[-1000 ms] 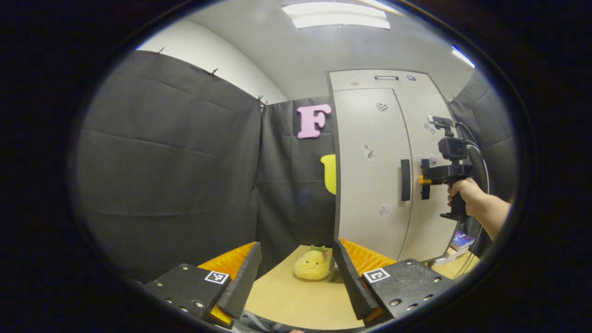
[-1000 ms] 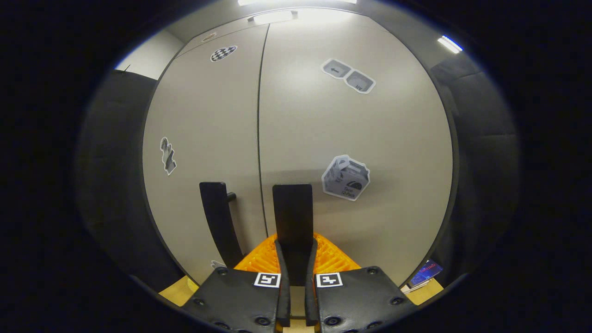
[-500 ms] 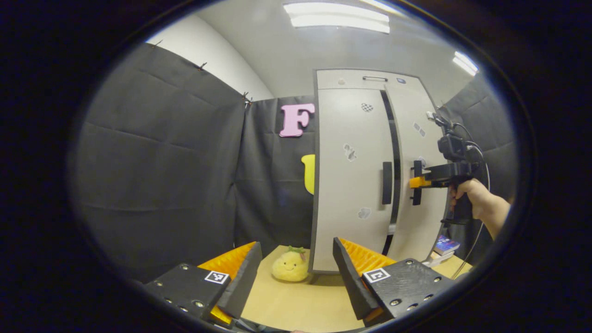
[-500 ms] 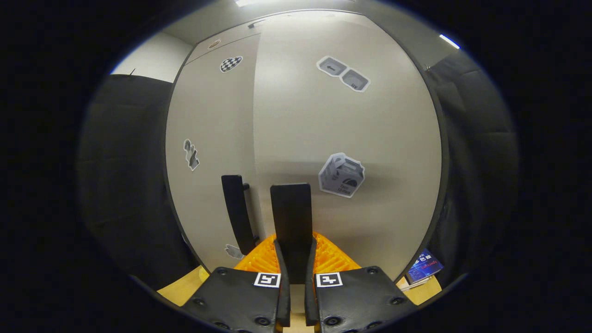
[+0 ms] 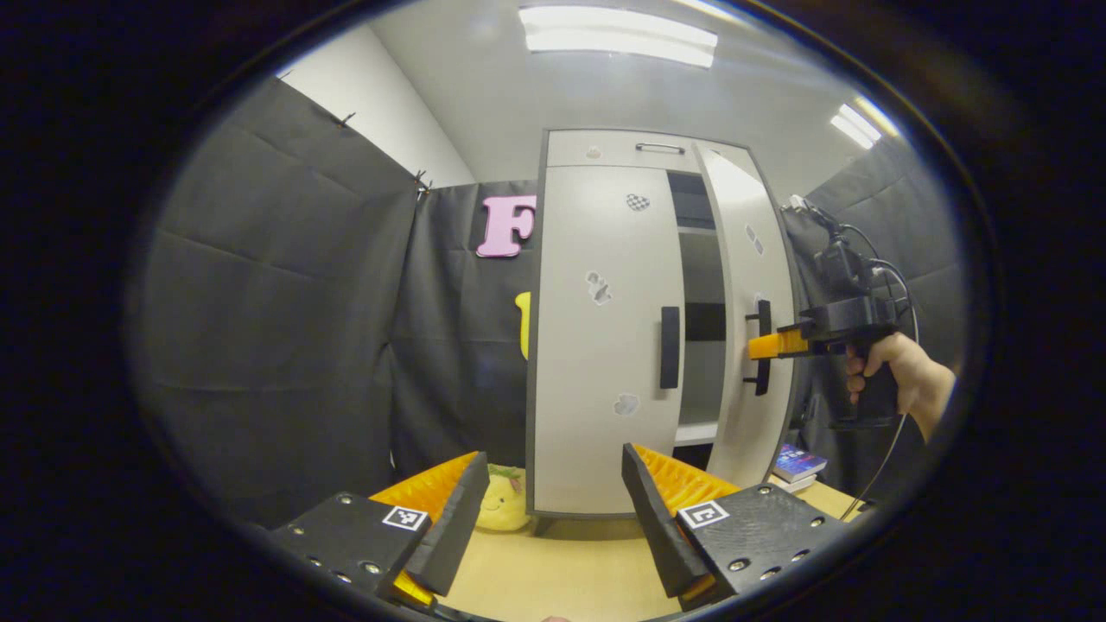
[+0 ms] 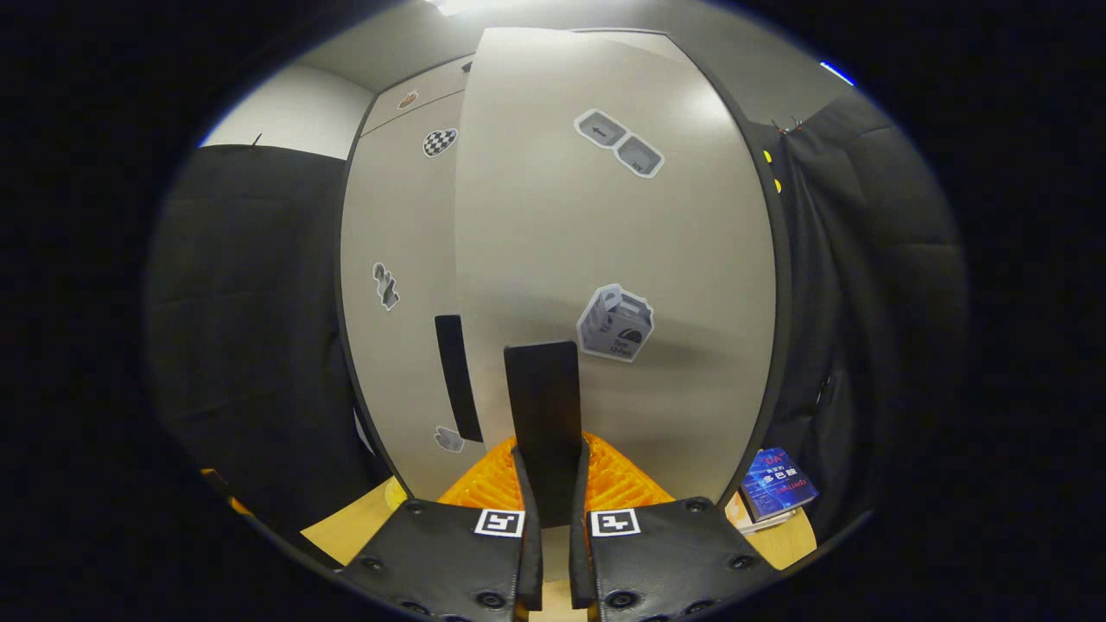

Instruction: Open the right door of the double-door shoe cabinet with the right hand, and open the left door with the left hand.

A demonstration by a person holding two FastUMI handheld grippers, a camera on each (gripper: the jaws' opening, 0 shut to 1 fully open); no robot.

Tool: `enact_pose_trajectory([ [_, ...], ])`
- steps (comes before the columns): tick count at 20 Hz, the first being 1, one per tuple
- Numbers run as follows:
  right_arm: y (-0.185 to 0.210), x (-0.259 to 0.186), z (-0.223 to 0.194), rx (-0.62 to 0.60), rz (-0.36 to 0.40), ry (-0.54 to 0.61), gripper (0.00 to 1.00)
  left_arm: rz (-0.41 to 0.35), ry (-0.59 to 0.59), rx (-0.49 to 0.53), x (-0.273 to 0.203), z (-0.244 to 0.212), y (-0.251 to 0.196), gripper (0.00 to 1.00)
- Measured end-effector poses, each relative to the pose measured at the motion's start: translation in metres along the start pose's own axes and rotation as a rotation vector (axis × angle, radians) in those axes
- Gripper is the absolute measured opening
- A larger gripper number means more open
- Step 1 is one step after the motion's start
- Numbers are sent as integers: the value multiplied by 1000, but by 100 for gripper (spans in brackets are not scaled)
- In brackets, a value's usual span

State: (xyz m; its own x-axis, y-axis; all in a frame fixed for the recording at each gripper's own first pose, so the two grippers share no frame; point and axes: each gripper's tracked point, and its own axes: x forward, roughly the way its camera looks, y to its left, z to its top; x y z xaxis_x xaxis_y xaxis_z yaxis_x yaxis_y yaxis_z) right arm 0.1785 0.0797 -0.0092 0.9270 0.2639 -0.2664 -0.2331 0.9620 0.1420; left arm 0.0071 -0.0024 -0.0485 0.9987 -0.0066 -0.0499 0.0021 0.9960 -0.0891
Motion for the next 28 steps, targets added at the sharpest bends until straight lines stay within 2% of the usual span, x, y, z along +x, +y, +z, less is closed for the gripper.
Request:
enact_pose_trajectory([
  [10,-33,-52,-6,15,-2,-2,13,-142,1,15,6,-1,-66,89],
  [18,-68,-82,-6,5,-38,3,13,-236,9,8,20,-2,-112,89],
  [19,-72,-85,-4,-2,-44,2,10,-247,11,6,23,-2,-117,89],
  [20,-74,-86,-3,-8,-49,3,13,-257,15,5,24,-5,-123,89],
  [21,-75,-87,-1,-15,-52,1,13,-266,20,5,24,-6,-128,89],
  [22,-78,-90,-2,-15,-55,1,9,-272,20,4,25,-6,-131,89],
  [23,-83,-93,-4,-15,-56,0,13,-275,21,2,26,-6,-134,89],
  [24,-89,-96,-5,-14,-58,-2,9,-279,23,-2,28,-7,-137,89],
  [25,-94,-98,-6,-15,-61,-2,12,-282,25,-6,30,-8,-139,89],
  [28,-108,-105,-6,-33,-77,-8,12,-287,30,-11,32,-11,-141,89],
])
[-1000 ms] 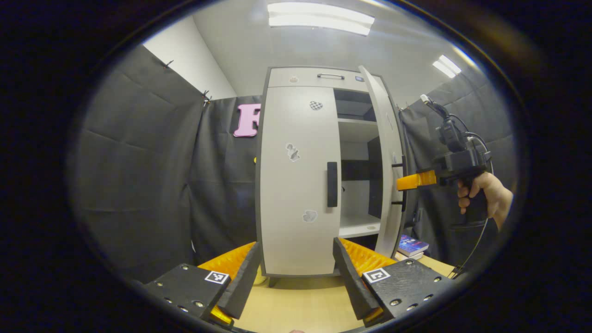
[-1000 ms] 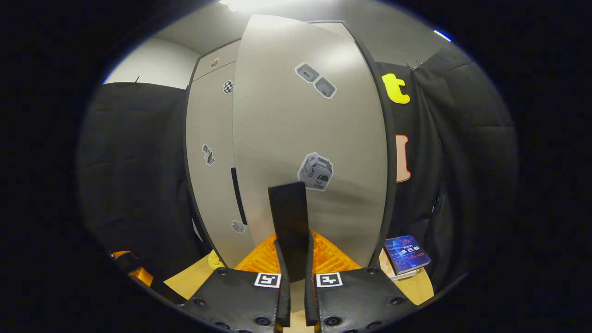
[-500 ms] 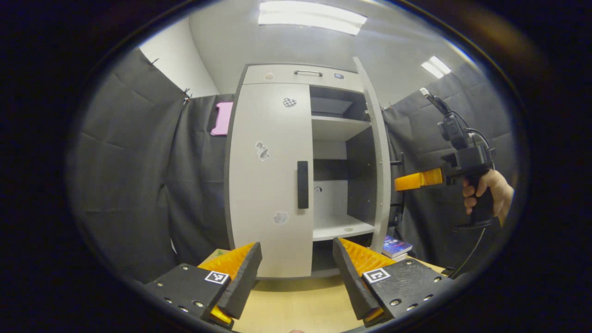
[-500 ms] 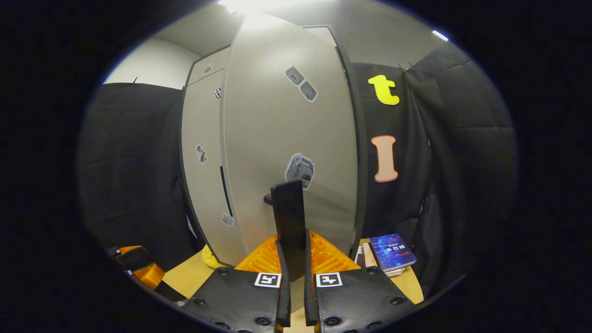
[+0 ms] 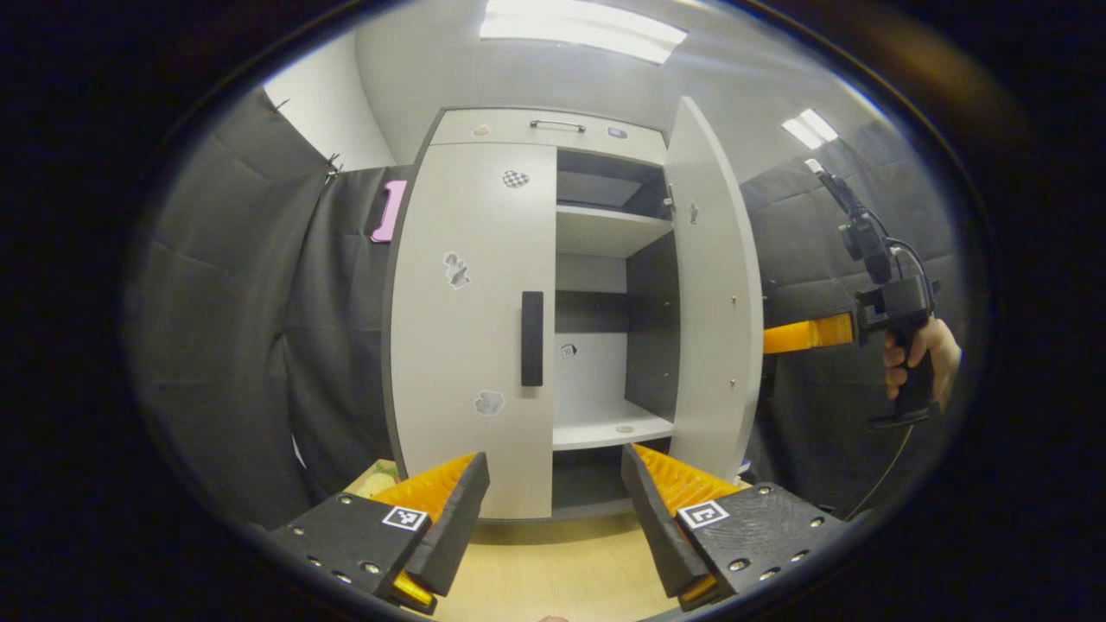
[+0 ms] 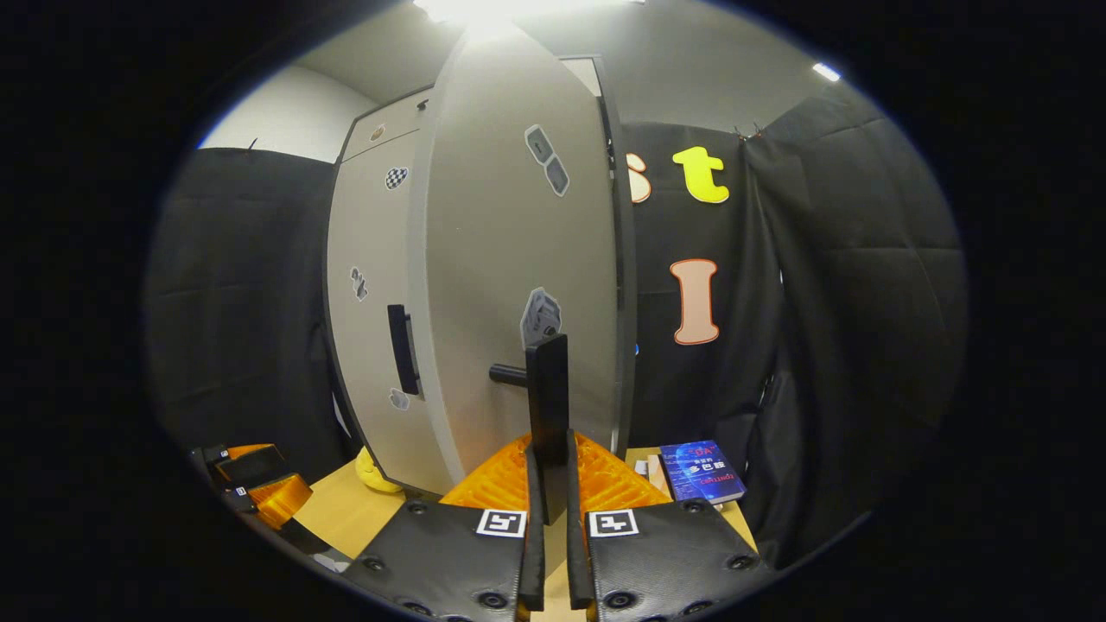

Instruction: Open the right door of the double-door shoe cabinet with the right hand, and open the left door with the left hand.

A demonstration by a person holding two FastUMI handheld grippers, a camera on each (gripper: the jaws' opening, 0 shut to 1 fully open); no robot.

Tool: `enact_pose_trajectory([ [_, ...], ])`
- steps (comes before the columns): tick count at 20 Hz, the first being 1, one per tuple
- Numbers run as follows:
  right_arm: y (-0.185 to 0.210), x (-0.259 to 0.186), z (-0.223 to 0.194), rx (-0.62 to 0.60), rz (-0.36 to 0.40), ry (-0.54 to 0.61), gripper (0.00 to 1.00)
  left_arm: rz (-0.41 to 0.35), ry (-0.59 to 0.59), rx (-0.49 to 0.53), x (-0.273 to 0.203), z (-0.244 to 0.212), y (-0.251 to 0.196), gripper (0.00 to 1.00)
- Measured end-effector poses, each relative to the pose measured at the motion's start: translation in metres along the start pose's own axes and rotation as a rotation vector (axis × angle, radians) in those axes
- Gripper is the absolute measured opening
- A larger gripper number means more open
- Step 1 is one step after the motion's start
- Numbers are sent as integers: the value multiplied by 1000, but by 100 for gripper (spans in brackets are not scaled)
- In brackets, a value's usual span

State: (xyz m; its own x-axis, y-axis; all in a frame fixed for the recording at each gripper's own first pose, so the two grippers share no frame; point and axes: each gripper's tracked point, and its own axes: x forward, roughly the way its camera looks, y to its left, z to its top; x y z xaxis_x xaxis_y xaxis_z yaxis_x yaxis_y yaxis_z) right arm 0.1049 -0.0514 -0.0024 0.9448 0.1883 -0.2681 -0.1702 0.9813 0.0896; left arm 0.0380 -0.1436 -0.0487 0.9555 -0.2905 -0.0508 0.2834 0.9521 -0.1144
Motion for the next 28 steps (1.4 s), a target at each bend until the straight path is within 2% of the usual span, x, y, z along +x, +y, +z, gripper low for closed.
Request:
enact_pose_trajectory([
  [3,-17,-1,-1,-13,-23,-6,8,3,6,3,1,-1,0,89],
  [4,-21,-2,-2,-18,-30,-8,12,6,8,5,1,-2,0,89],
  [10,-46,-1,-2,8,-44,-23,8,48,33,9,6,-9,9,89],
  [13,-76,0,-3,12,-117,-35,12,73,33,13,10,-6,22,89],
  [14,-77,-1,-4,34,-99,-33,0,79,34,17,12,-6,25,89],
  [15,-73,-1,-4,69,-78,-30,5,82,35,19,15,-6,26,89],
  [16,-72,-1,-4,80,-77,-32,5,84,37,24,17,-5,26,89],
  [17,-76,-5,-4,74,-85,-36,0,87,40,28,20,-4,27,89],
  [18,-77,-9,-6,61,-90,-37,6,95,42,32,23,-3,29,89],
  [19,-77,-16,-9,47,-106,-35,5,102,47,37,27,-1,32,89],
  [20,-79,-25,-10,30,-124,-39,0,107,49,45,32,1,35,89],
  [21,-78,-32,-12,16,-129,-44,16,115,45,55,39,7,38,89],
  [22,-79,-40,-14,1,-148,-43,12,122,36,64,47,12,42,89],
  [24,-90,-60,-16,-31,-214,-56,12,122,-5,72,61,30,47,89],
  [28,-97,-92,-28,32,-269,-60,13,117,-69,75,94,63,51,89],
])
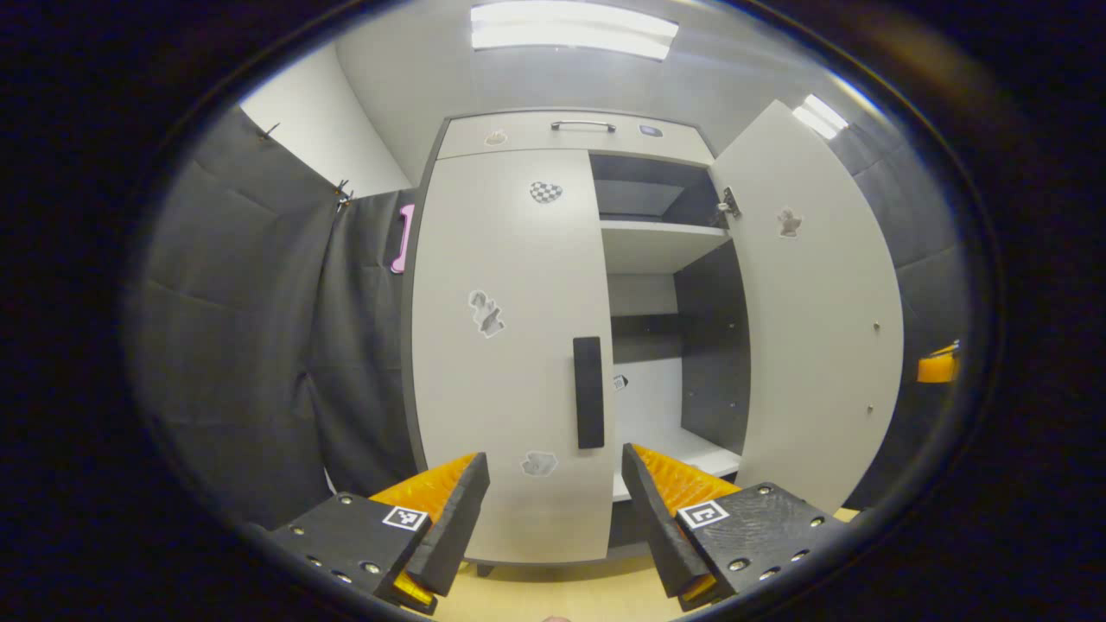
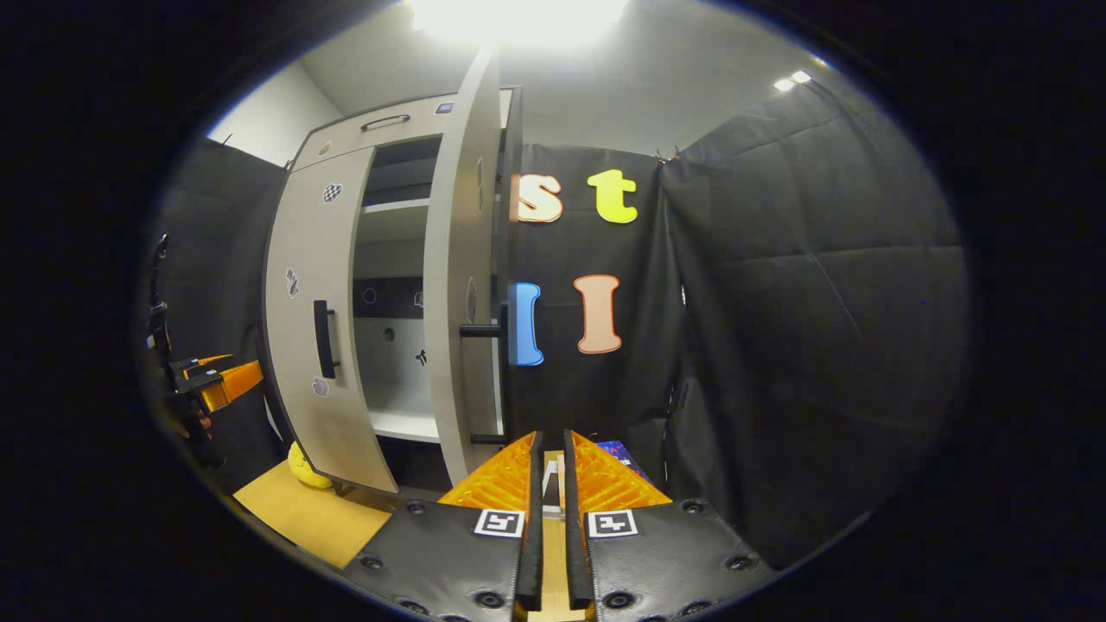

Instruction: Open the right door of the double-door shoe cabinet with the right hand, and open the left door with the left hand.

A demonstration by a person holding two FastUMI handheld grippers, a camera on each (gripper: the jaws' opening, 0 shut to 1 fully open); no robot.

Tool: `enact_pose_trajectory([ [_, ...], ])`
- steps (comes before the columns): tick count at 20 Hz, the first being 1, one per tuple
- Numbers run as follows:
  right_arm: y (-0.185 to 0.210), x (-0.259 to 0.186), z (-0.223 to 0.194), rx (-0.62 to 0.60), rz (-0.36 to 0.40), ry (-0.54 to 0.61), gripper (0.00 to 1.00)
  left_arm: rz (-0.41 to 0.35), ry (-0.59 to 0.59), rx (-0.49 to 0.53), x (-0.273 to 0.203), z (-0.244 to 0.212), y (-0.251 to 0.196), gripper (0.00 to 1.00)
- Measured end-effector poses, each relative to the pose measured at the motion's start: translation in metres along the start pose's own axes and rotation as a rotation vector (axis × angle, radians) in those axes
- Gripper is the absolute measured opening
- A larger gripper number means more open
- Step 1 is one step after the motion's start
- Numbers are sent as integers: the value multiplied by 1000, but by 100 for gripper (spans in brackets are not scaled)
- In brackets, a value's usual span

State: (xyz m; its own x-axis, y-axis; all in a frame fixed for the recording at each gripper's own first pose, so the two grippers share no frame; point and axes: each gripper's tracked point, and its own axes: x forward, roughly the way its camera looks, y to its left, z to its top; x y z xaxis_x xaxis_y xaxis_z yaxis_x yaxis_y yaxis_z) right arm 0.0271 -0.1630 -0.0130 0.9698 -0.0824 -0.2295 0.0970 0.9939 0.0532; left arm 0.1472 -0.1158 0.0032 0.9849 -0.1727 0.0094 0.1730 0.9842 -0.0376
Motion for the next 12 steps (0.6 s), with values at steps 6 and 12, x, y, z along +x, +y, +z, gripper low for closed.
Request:
enact_pose_trajectory([
  [6,-17,-29,-25,39,-57,3,99,-24,-36,-19,52,20,-9,89],
  [12,-28,-49,-38,52,-119,7,98,-35,26,42,107,-9,-25,89],
])
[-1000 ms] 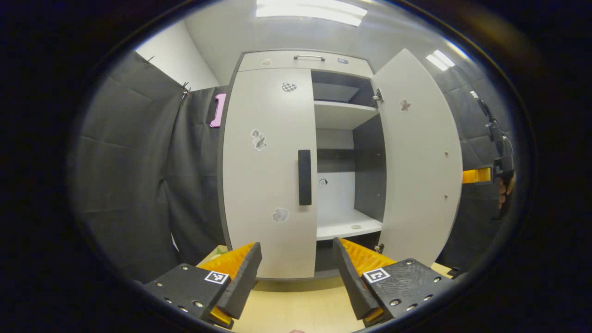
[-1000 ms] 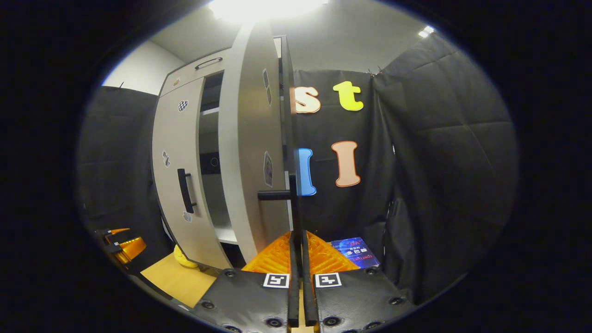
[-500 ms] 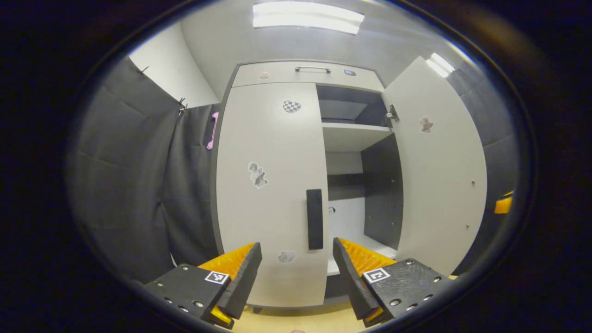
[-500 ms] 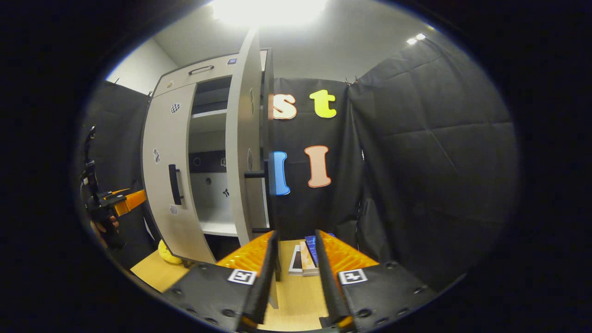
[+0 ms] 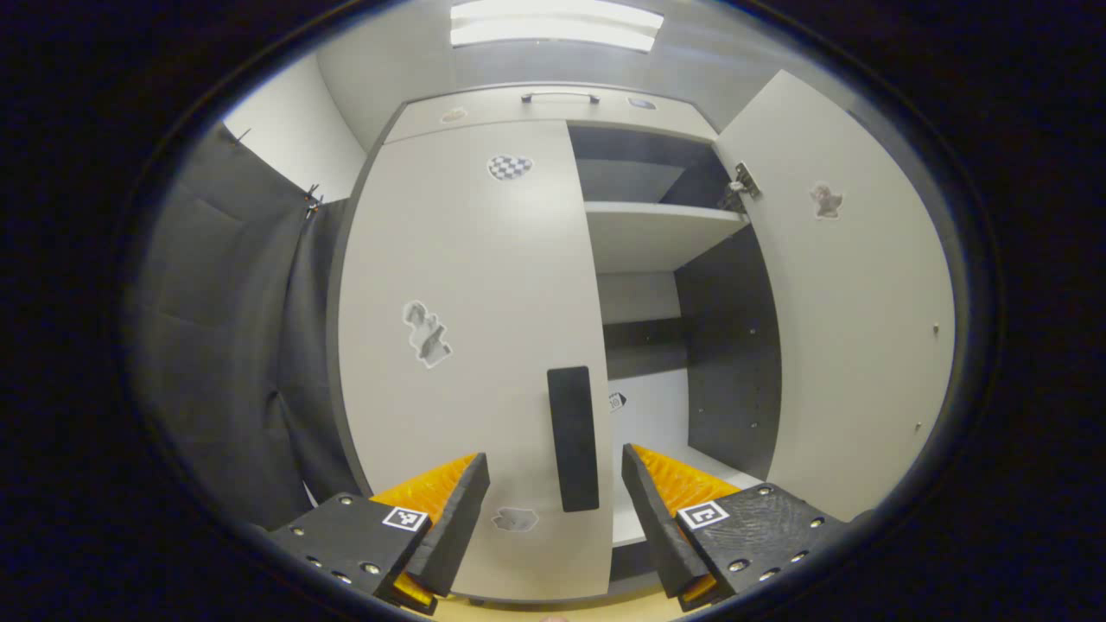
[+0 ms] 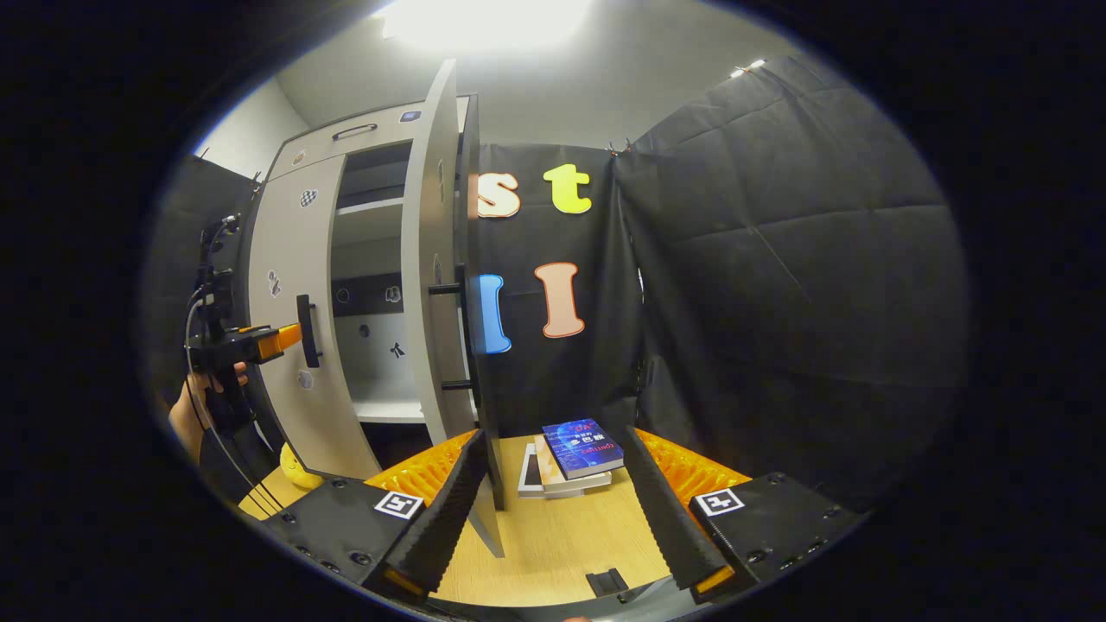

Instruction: Open the right door of the double-door shoe cabinet with the right hand, and open the left door with the left hand.

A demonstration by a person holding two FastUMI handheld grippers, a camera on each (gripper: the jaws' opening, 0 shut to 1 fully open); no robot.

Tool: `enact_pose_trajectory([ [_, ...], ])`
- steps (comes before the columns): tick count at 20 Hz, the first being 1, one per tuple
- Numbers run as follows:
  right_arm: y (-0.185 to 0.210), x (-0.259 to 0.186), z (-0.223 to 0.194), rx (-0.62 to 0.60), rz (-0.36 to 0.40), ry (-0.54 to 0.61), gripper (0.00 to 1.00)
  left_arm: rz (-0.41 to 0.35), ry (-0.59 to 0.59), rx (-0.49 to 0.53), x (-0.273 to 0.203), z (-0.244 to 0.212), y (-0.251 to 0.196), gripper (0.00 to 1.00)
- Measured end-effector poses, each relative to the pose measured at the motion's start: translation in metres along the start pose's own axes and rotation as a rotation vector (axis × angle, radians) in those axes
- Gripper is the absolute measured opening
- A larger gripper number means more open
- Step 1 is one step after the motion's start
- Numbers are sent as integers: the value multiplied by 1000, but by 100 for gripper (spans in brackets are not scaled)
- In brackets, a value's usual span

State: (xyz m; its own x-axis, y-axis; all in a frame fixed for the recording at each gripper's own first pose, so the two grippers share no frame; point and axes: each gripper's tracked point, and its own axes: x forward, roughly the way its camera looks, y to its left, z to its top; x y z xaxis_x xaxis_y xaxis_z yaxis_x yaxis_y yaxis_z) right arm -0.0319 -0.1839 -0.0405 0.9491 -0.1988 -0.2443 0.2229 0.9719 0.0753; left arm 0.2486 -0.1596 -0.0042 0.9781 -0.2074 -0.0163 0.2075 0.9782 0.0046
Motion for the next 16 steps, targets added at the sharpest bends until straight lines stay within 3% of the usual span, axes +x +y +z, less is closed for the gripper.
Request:
enact_pose_trajectory([
  [5,-9,-2,-18,25,-17,41,98,-50,66,-46,31,-26,-13,89],
  [9,-13,0,-30,31,-29,77,98,-3,33,-26,42,-18,-5,88],
  [11,-12,1,-34,28,-29,85,99,29,2,-4,48,-9,4,68],
  [13,-12,2,-36,20,-31,90,98,6,-2,-20,47,-4,-3,63],
  [14,-11,3,-36,16,-33,90,98,-2,-1,-30,55,-8,-6,48],
  [16,-12,3,-36,-1,-37,86,94,-1,5,-35,59,-10,-8,36],
])
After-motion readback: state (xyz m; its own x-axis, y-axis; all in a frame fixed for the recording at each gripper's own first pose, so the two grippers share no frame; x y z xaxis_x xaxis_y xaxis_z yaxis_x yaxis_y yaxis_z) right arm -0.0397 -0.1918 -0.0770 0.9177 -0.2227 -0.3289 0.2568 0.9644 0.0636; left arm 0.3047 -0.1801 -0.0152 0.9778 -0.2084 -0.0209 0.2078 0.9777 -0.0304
